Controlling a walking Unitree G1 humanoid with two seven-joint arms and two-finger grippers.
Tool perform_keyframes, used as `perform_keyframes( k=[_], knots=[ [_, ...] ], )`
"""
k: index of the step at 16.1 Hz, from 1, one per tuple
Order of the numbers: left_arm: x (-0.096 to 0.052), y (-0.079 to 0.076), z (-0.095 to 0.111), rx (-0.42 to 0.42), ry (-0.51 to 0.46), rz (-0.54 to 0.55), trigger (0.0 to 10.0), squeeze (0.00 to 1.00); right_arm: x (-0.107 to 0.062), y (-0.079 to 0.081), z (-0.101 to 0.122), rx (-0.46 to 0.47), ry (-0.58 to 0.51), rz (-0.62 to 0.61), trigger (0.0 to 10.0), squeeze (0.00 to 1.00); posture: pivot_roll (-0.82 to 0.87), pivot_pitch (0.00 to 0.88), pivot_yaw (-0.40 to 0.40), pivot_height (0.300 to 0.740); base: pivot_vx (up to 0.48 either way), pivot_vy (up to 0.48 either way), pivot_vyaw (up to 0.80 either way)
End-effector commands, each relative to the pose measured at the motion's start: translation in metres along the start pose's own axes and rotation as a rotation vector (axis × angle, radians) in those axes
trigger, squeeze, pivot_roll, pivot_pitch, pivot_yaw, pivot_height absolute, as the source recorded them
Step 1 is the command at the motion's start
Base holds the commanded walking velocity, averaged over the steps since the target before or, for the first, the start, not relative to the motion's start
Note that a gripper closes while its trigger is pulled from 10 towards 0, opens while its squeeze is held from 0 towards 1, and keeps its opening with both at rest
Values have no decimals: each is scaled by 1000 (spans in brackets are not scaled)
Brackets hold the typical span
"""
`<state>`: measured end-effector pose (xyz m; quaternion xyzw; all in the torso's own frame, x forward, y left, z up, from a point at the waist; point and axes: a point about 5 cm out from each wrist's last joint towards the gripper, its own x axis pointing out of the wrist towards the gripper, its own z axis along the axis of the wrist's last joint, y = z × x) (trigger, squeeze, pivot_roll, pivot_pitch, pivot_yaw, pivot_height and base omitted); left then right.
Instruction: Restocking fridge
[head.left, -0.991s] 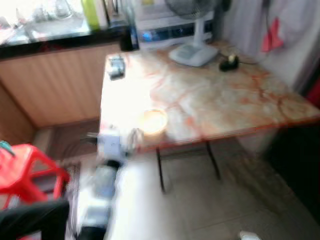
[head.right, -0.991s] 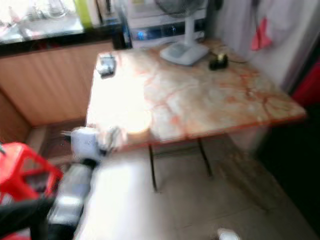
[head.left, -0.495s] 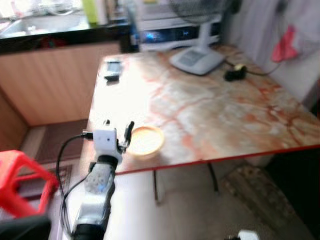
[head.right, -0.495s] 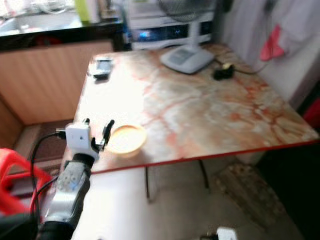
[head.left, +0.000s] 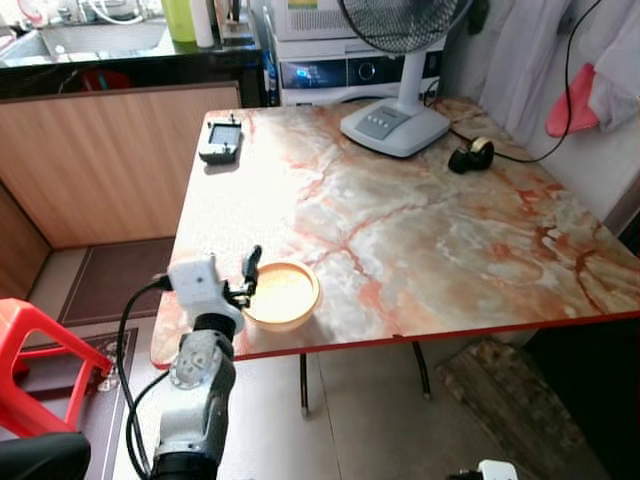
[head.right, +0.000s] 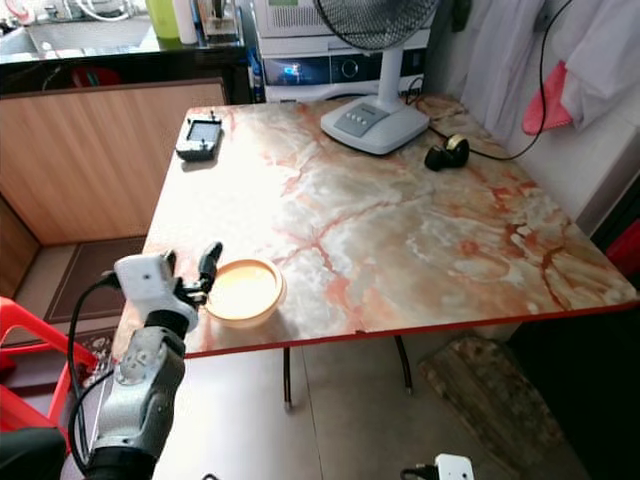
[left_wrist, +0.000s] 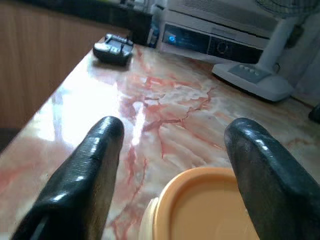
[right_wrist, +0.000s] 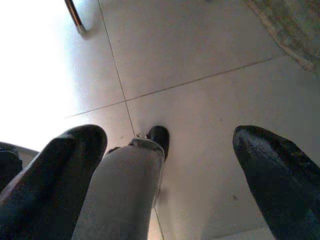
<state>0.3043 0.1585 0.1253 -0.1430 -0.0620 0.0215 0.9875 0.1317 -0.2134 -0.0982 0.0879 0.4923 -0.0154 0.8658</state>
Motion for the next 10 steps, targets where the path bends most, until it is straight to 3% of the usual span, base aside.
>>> perform_keyframes(
  k=[1, 6, 7, 10],
  knots=[
    [6, 3, 7, -61, -6, 15, 10000, 1000, -1, -3, -2, -6, 7, -10, 10000, 0, 122, 29, -6, 740, 0, 0, 0],
    [10, 11, 6, -161, 37, 23, 10000, 1000, -2, -4, -2, -7, 7, -11, 10000, 0, 116, 36, -8, 740, 0, 0, 0],
    [6, 18, 3, -205, 55, 60, 10000, 1000, -2, -5, -2, -9, 7, -11, 10000, 0, 114, 39, -9, 740, 0, 0, 0],
    [0, 24, -1, -228, 72, 86, 10000, 1000, -2, -5, -2, -14, 9, -10, 10000, 0, 116, 41, -12, 740, 0, 0, 0]
  ],
)
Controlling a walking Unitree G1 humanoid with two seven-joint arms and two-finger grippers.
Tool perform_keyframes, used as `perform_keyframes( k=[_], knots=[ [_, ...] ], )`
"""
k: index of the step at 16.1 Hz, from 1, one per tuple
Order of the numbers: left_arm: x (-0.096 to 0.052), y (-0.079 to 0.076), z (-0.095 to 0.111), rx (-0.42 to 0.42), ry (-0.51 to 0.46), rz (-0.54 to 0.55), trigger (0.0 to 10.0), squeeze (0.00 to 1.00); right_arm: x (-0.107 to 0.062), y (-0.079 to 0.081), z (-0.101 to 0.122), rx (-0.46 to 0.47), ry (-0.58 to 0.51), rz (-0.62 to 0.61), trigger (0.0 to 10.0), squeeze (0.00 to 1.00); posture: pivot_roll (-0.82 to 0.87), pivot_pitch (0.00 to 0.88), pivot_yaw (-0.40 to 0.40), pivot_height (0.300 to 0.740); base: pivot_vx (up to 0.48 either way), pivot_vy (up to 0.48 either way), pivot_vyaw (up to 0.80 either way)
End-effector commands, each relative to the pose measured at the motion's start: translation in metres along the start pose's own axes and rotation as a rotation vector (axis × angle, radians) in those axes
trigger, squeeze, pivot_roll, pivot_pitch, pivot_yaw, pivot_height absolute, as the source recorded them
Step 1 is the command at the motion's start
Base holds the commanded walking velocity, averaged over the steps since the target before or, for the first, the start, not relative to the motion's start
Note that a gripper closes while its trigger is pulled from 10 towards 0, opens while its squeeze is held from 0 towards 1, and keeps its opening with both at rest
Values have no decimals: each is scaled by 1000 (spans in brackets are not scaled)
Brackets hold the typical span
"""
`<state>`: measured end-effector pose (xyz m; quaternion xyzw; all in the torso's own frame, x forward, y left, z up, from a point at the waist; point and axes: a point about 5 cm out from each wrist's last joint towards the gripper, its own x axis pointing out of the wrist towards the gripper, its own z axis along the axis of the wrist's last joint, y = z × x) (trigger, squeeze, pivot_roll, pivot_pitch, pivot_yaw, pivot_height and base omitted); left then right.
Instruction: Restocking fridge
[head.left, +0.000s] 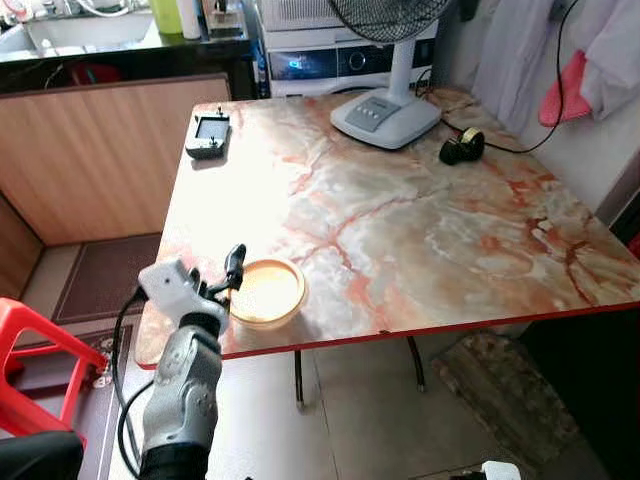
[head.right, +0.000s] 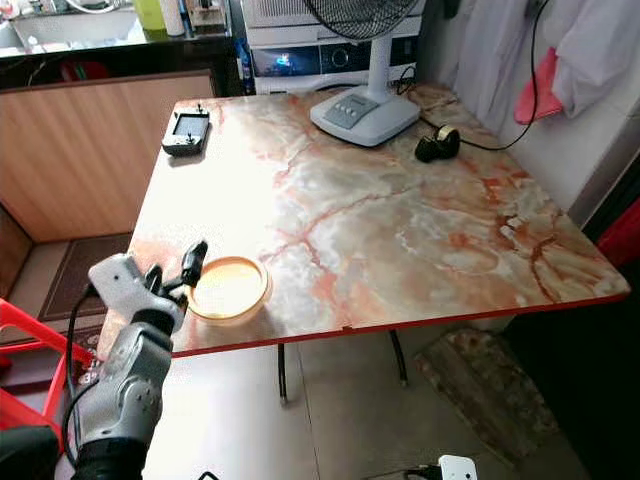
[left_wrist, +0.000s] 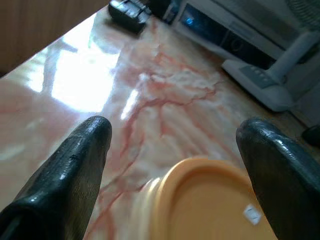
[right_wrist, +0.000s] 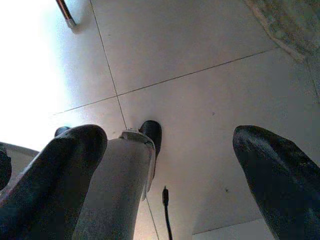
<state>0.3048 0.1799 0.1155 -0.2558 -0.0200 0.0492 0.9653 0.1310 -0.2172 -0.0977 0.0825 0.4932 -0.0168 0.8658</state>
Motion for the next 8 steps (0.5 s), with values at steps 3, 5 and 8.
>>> perform_keyframes(
  k=[3, 5, 8],
  knots=[
    [-3, 7, -7, -27, 58, 12, 10000, 0, -1, -2, -2, -18, 10, 3, 10000, 0, 120, 43, -17, 740, 0, 0, 0],
    [-1, 13, -11, -42, 76, 29, 10000, 0, -1, -2, -1, -43, 11, 11, 10000, 0, 115, 41, -18, 740, 0, 0, 0],
    [1, 15, -16, -55, 109, 9, 10000, 0, -1, -2, -1, -34, 7, 8, 10000, 0, 107, 45, -20, 740, 0, 0, 0]
  ],
)
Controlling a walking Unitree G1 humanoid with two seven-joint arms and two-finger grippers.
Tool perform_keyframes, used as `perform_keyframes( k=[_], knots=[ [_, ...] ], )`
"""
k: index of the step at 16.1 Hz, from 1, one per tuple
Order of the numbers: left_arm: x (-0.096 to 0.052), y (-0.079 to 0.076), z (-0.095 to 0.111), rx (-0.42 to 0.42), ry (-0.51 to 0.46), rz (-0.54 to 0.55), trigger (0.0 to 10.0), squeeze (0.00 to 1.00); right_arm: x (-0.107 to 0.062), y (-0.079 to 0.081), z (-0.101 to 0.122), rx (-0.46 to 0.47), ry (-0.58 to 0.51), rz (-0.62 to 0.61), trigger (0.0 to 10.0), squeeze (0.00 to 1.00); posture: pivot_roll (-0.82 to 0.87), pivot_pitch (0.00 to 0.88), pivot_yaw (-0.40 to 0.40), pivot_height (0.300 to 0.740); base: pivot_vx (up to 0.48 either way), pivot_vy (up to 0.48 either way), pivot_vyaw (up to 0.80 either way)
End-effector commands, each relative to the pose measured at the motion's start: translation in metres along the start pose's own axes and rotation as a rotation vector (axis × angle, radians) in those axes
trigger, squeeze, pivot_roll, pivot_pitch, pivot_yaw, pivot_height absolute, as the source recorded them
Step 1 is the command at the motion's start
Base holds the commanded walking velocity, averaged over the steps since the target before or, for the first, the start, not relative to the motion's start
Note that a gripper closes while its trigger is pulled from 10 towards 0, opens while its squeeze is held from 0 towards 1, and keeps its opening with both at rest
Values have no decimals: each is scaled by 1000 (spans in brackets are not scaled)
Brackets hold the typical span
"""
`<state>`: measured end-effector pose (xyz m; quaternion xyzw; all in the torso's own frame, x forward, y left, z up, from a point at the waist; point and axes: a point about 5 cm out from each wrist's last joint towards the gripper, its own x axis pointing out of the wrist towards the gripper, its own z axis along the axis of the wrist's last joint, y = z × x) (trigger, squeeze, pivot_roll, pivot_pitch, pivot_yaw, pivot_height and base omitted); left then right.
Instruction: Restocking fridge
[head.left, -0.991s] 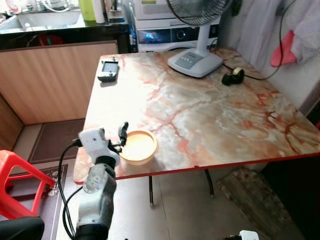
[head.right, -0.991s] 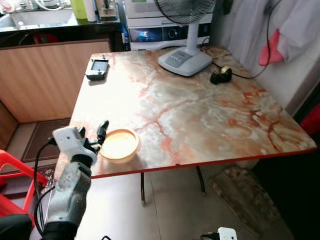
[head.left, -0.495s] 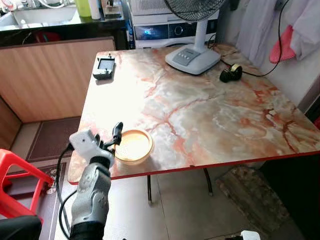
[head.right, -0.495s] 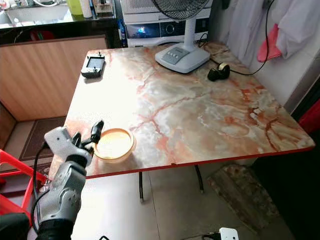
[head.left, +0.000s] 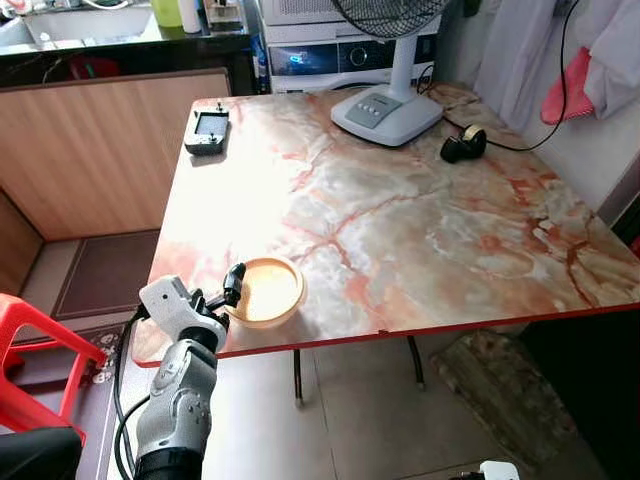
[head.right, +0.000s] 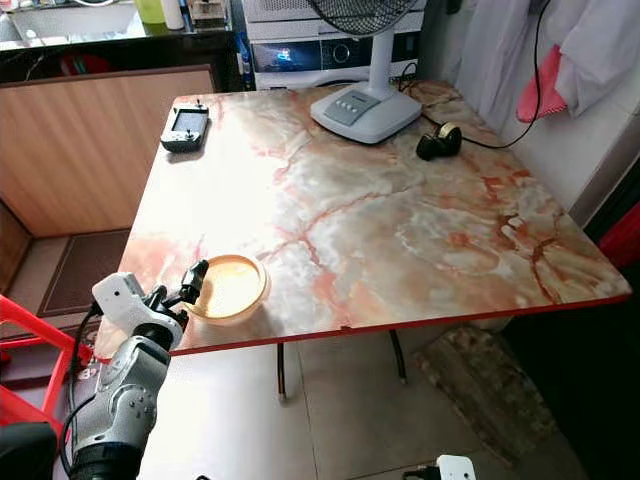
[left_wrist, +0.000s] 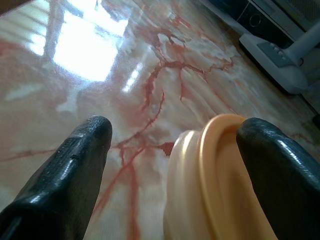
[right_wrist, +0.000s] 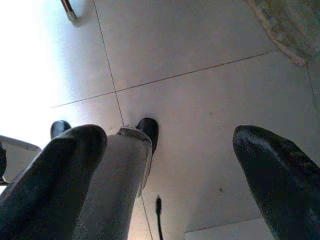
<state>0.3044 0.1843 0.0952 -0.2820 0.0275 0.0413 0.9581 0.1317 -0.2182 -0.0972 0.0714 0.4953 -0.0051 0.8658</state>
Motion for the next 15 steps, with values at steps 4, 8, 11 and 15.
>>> perform_keyframes(
  k=[4, 8, 11, 15],
  knots=[
    [2, 4, -7, -15, 54, -56, 10000, 0, -1, -2, -2, -5, 2, 0, 10000, 0, 103, 48, -23, 740, 0, 0, 0],
    [2, -4, -9, -7, 68, -137, 10000, 0, -1, -2, -2, 0, -2, 0, 10000, 0, 93, 50, -23, 740, 0, 0, 0],
    [2, -13, -13, -24, 83, -199, 10000, 0, -1, -2, -2, -2, -3, 1, 10000, 0, 91, 51, -25, 740, 0, 0, 0],
    [4, -15, -18, -49, 100, -219, 10000, 0, -1, -2, -1, -5, -4, 2, 10000, 0, 85, 51, -27, 740, 0, 0, 0]
  ],
)
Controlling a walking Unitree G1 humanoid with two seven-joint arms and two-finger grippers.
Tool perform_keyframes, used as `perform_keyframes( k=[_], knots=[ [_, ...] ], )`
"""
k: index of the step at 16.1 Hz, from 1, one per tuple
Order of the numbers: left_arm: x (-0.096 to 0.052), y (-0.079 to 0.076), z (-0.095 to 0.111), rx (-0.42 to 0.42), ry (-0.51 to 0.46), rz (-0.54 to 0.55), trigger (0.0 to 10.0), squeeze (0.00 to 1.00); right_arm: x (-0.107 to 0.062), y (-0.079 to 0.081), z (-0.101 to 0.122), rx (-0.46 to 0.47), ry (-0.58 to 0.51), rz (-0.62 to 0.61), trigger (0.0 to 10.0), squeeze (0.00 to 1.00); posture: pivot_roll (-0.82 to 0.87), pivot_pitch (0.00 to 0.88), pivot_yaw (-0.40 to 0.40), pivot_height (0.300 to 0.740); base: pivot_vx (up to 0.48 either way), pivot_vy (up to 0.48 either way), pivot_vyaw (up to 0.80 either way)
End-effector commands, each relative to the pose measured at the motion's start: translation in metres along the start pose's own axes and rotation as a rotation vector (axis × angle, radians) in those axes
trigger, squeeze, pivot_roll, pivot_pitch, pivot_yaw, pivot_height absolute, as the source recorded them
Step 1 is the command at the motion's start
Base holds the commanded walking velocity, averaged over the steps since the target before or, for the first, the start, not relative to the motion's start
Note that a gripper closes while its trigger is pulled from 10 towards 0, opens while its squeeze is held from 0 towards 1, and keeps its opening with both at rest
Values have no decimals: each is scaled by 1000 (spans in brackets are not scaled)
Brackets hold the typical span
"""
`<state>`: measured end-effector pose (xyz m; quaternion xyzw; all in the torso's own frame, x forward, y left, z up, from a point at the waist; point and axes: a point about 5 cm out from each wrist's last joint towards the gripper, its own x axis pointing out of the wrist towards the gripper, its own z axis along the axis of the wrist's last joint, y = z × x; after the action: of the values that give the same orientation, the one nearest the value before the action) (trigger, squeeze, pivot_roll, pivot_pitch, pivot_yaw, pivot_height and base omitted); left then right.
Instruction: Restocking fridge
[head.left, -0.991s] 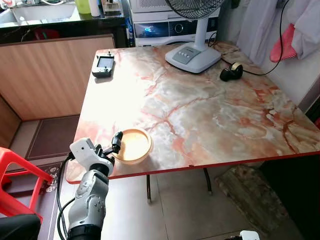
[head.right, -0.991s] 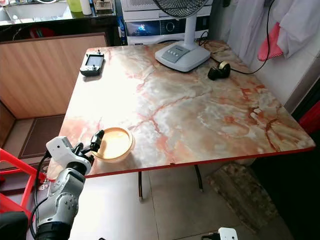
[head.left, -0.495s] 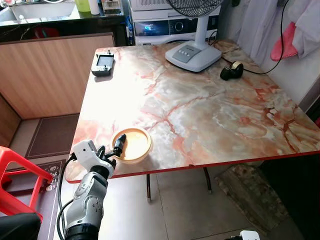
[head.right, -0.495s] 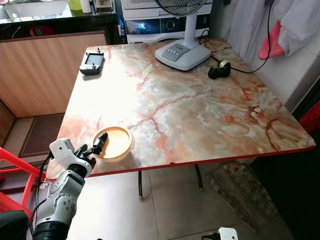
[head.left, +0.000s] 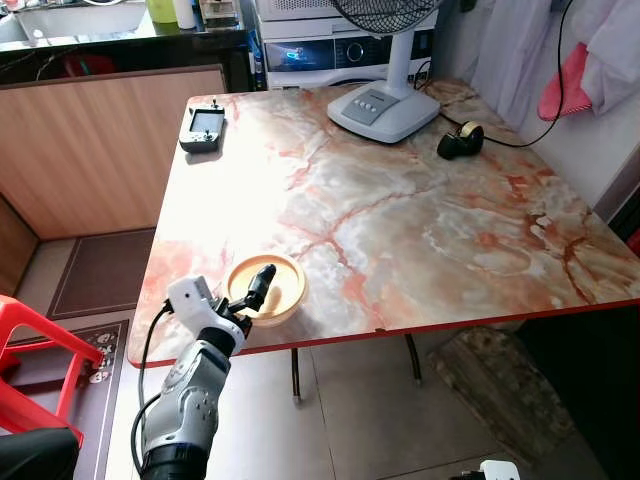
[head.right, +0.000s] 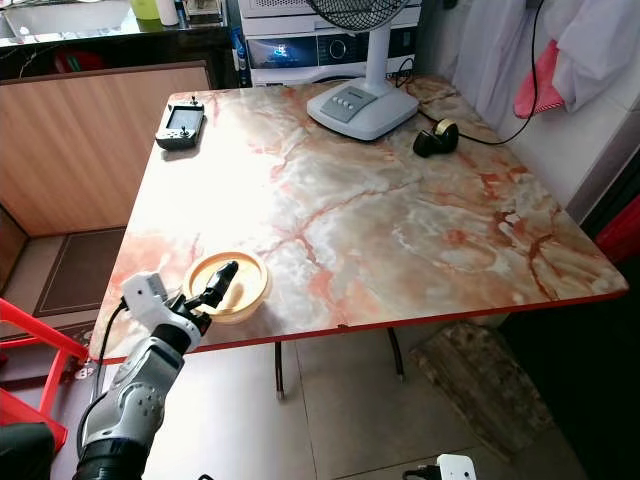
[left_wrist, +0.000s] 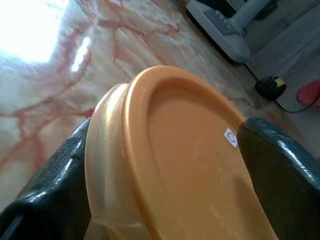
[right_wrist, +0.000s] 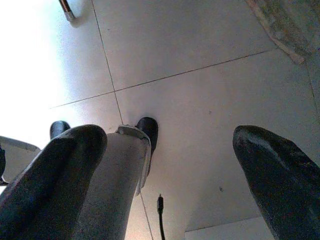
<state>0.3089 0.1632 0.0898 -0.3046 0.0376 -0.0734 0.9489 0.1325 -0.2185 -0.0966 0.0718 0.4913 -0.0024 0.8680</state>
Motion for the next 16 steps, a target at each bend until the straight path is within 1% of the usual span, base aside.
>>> perform_keyframes(
  k=[1, 2, 3, 4, 5, 7, 13, 16],
  knots=[
    [1, 1, -3, -7, 16, -2, 10000, 0, -1, -2, -2, -4, 5, -4, 10000, 0, 84, 51, -27, 740, 0, 0, 0],
    [1, 1, -3, -10, 17, -2, 10000, 0, -1, -3, -2, -5, 5, -4, 10000, 0, 83, 50, -28, 740, 0, 0, 0],
    [1, 3, -4, -13, 18, 8, 3529, 0, -1, -3, -2, -5, 5, -4, 10000, 0, 82, 50, -27, 740, 0, 0, 0],
    [1, 4, -4, -12, 17, 15, 1451, 0, -1, -3, -1, -8, 5, -3, 10000, 0, 82, 49, -29, 740, 0, 0, 0],
    [1, 5, -4, -12, 17, 17, 510, 0, -1, -3, -1, -8, 5, -3, 10000, 0, 82, 49, -29, 740, 0, 0, 0],
    [3, 3, -3, -14, 3, 10, 0, 0, -1, -2, -1, -10, 5, -2, 10000, 0, 81, 51, -31, 740, 0, 0, 0],
    [6, 1, 1, -19, -21, 4, 0, 0, -1, -2, -1, -10, 5, -1, 10000, 0, 80, 51, -31, 740, 0, 0, 0],
    [10, -7, 5, -23, -39, -26, 0, 0, -1, -2, -1, -11, 6, -2, 10000, 0, 78, 52, -31, 740, 0, 0, 0]
  ],
)
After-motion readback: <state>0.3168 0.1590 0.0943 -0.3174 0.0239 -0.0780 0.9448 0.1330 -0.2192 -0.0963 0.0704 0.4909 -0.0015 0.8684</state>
